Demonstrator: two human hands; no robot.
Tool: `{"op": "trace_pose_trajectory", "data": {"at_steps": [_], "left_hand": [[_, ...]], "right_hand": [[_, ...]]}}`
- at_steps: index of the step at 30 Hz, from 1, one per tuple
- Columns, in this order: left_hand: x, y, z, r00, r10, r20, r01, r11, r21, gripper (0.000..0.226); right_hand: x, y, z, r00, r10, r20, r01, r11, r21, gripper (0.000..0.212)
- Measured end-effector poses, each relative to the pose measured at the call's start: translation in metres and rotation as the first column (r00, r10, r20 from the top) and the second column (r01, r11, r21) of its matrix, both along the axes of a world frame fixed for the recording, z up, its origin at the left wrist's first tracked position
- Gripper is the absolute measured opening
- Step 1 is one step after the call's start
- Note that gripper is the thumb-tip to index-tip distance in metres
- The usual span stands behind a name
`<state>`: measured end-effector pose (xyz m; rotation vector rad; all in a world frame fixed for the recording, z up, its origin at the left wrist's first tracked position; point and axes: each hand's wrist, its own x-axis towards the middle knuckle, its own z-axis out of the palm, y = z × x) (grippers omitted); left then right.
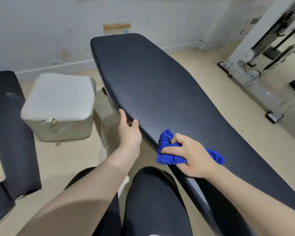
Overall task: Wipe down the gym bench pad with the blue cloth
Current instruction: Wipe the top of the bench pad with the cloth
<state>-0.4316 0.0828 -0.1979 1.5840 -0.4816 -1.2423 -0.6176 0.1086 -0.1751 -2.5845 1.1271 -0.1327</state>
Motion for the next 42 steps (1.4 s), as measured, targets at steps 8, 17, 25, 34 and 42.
{"op": "trace_pose_trajectory", "data": {"at_steps": [8, 17, 25, 34, 42], "left_hand": [[0.006, -0.001, -0.005, 0.999, -0.028, 0.022, 0.027, 0.999, 0.022, 0.062], [-0.008, 0.010, 0.004, 0.990, -0.005, -0.138, 0.009, 1.000, 0.024, 0.064], [-0.032, 0.027, 0.001, 0.992, -0.033, -0.120, 0.045, 0.994, 0.101, 0.052], [-0.052, 0.013, 0.013, 0.942, 0.214, -0.257, -0.180, 0.972, 0.151, 0.052], [-0.075, -0.013, 0.006, 0.897, 0.441, -0.023, -0.417, 0.862, 0.287, 0.047]], "right_hand": [[0.049, -0.034, -0.002, 0.938, -0.343, -0.041, 0.337, 0.936, -0.102, 0.058], [-0.002, 0.014, 0.000, 0.845, -0.535, 0.017, 0.534, 0.840, -0.095, 0.054], [0.024, 0.034, -0.002, 0.932, -0.358, -0.062, 0.346, 0.926, -0.150, 0.052], [-0.027, -0.063, -0.007, 0.581, -0.813, -0.032, 0.799, 0.578, -0.166, 0.044], [-0.028, -0.064, -0.013, 0.967, -0.251, 0.039, 0.253, 0.946, -0.202, 0.050]]}}
